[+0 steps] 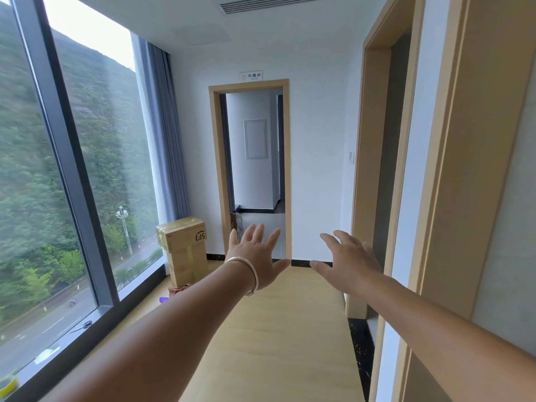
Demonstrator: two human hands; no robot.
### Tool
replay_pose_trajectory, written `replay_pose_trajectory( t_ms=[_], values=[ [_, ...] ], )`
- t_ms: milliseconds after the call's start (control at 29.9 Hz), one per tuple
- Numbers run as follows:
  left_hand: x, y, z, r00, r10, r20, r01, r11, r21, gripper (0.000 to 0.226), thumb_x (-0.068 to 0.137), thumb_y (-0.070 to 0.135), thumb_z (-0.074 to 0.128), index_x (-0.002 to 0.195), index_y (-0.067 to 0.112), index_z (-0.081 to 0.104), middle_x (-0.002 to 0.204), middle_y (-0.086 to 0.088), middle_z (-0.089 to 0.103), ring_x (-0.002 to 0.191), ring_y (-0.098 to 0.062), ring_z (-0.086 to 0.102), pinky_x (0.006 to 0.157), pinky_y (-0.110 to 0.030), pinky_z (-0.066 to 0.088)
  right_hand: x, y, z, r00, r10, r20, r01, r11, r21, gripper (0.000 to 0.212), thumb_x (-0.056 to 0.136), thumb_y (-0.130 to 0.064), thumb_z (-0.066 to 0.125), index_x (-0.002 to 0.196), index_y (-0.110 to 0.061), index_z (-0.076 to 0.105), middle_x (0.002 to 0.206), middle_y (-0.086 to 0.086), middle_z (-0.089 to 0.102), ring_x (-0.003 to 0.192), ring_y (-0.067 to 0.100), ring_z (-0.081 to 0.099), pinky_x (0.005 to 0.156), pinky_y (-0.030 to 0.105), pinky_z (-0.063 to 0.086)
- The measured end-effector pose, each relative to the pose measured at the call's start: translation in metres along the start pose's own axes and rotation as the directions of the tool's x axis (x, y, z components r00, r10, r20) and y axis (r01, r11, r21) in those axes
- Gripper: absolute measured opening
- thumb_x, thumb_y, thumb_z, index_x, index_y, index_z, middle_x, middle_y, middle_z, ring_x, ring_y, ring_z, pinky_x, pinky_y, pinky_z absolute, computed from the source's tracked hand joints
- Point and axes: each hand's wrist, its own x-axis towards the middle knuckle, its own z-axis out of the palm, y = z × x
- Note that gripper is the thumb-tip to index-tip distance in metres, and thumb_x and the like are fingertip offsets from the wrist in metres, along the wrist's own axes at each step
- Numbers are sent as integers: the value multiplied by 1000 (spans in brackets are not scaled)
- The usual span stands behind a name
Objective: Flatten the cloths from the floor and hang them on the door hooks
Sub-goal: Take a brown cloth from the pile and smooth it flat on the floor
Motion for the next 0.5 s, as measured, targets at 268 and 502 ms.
replay_pose_trajectory(
  t_ms=[268, 502],
  values=[
    [100, -12, 48, 999, 12, 35, -11, 1000, -5, 78, 89, 72, 22, 151, 35, -6, 161, -4, -2, 147, -25, -6, 114, -58, -3, 94, 23, 39, 999, 9, 34, -8, 1000, -5, 72, 90, -67, 37, 150, -33, 19, 159, 0, 16, 146, 19, 13, 118, 48, 10],
    [222, -55, 86, 999, 35, -8, -35, 999, -23, 77, 88, 73, 22, 150, 35, -6, 161, -4, -1, 147, -26, -5, 115, -60, 1, 212, 27, 74, 999, 33, 12, -33, 999, -28, 72, 90, -65, 38, 150, -32, 18, 160, 1, 15, 146, 20, 14, 118, 47, 11]
  ],
)
